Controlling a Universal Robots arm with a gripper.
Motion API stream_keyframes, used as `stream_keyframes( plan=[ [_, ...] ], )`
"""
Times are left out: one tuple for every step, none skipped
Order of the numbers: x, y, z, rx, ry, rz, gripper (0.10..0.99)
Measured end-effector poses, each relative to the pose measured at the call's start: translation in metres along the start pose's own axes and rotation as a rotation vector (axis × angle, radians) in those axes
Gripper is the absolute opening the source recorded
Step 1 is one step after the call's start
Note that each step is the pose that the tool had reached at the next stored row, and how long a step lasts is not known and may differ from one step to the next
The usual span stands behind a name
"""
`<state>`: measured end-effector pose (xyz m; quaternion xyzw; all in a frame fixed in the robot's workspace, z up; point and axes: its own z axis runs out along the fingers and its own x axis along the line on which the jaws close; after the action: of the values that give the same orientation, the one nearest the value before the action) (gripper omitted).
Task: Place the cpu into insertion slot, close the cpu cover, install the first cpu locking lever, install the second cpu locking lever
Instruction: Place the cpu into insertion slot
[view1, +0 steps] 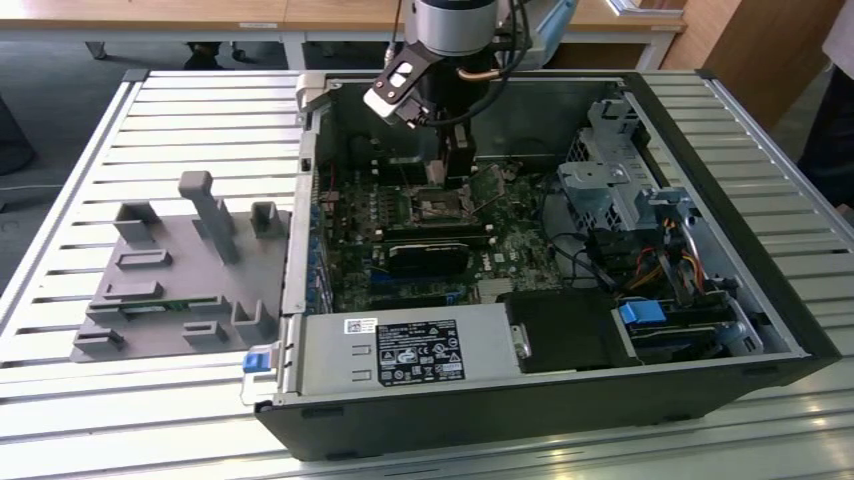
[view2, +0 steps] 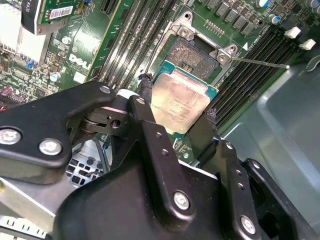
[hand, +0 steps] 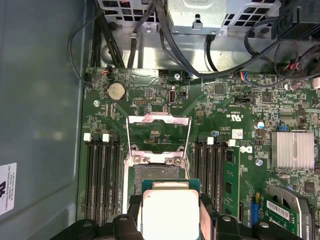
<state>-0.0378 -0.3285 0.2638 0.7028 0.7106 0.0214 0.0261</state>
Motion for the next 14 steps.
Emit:
stream_keyframes(
  plan=[
    [0.0000,0.0000,0.0003,0.000,0.0000,0.000,0.541],
    [0.0000,0.0000,0.0006,0.000,0.0000,0.000,0.541],
    [0.0000,-0.0001,0.0009,0.000,0.0000,0.000,0.541],
    [0.0000,-0.0001,0.0011,0.000,0.0000,0.000,0.541],
    [0.0000,-0.0001,0.0014,0.000,0.0000,0.000,0.541],
    [0.0000,-0.0001,0.0016,0.000,-0.0001,0.000,0.541],
    [0.0000,-0.0001,0.0019,0.000,-0.0001,0.000,0.541],
    [0.0000,-0.0002,0.0022,0.000,-0.0001,0.000,0.541],
    [0.0000,-0.0002,0.0024,0.000,0.0000,0.000,0.541],
    [0.0000,-0.0002,0.0026,0.000,-0.0001,0.000,0.541],
    [0.0000,-0.0002,0.0029,0.000,-0.0001,0.000,0.541],
    [0.0000,-0.0002,0.0031,0.000,-0.0001,0.000,0.541],
    [0.0000,-0.0002,0.0035,0.000,-0.0001,0.000,0.541],
    [0.0000,-0.0003,0.0038,0.000,0.0000,0.000,0.541]
  ],
)
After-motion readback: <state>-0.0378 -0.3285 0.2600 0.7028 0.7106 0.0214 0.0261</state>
